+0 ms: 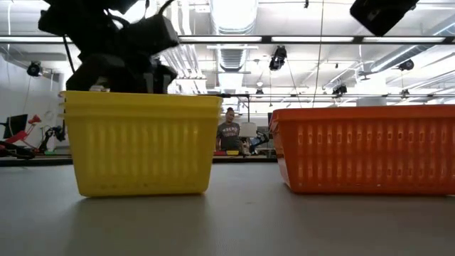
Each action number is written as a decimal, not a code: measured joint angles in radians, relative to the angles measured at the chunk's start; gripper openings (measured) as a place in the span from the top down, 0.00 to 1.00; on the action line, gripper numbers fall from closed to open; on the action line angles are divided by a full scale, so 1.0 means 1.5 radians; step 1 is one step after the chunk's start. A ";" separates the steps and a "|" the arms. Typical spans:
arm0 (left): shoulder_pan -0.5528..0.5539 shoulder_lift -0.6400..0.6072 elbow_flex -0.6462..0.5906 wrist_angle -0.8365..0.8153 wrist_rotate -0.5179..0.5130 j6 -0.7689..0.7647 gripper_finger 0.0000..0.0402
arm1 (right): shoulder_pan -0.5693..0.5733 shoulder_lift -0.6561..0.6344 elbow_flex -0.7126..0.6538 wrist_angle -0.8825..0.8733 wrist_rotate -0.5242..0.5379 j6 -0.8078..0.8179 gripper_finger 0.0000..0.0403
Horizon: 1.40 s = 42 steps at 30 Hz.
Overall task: Stack baskets by color
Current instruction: Stack the right orange bin on top of the left orange bin
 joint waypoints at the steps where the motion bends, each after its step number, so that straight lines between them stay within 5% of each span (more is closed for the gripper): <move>1: 0.000 -0.006 0.000 0.002 -0.003 0.005 0.80 | 0.005 0.000 0.002 0.002 0.000 0.009 0.87; 11: 0.001 -0.095 -0.001 0.022 -0.014 0.091 0.80 | 0.055 0.050 0.042 -0.021 -0.008 0.158 0.87; 24: 0.001 -0.177 0.000 0.098 -0.015 0.156 0.80 | 0.127 0.273 0.223 -0.295 -0.201 0.655 0.85; 32: 0.001 -0.178 0.000 0.098 -0.014 0.177 0.80 | 0.191 0.367 0.312 -0.461 -0.317 0.429 0.69; 42: -0.001 -0.178 0.000 0.104 -0.014 0.173 0.80 | 0.324 0.450 0.326 -0.526 -0.303 0.329 0.58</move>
